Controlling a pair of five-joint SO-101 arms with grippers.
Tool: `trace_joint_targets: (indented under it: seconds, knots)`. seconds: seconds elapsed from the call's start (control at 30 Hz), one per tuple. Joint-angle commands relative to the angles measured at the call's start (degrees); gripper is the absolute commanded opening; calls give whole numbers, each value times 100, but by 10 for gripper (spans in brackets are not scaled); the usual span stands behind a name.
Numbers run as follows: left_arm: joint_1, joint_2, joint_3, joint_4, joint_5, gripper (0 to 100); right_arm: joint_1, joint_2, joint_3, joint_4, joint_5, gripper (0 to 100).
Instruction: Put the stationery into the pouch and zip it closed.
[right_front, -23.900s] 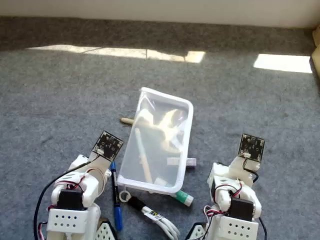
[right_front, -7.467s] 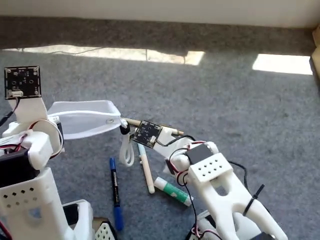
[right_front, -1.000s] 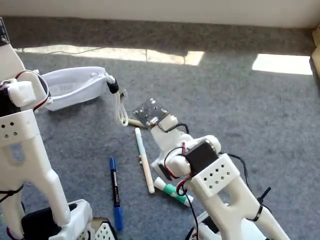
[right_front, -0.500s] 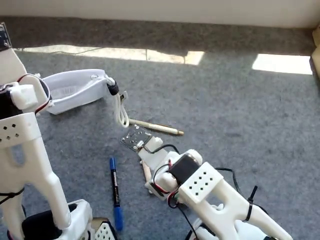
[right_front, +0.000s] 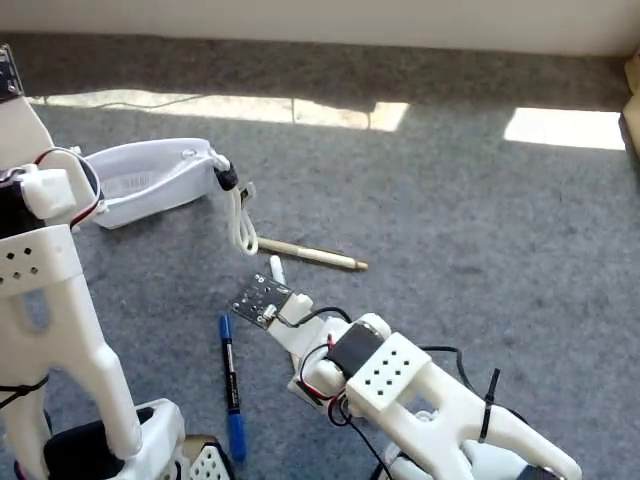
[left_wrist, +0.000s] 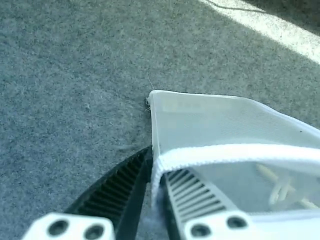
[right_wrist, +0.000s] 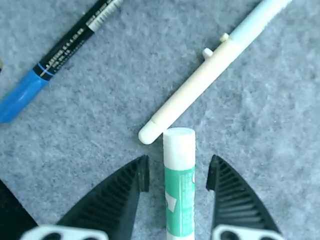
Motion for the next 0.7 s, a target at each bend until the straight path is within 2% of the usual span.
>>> trace_joint_targets:
  seconds: [0.0, 0.17, 0.4, 0.67]
  knots:
    - [-75, -180, -40, -132, 9, 8, -22, 488, -57, -321, 70, 186]
    - [-75, -180, -40, -114, 9, 8, 22, 1015, -57, -470, 70, 186]
    - [-75, -180, -40, -114, 9, 8, 453, 1279, -13, -892, 79, 184]
    - [-75, -180, -40, -114, 9, 8, 453, 1763, -48, -910, 79, 183]
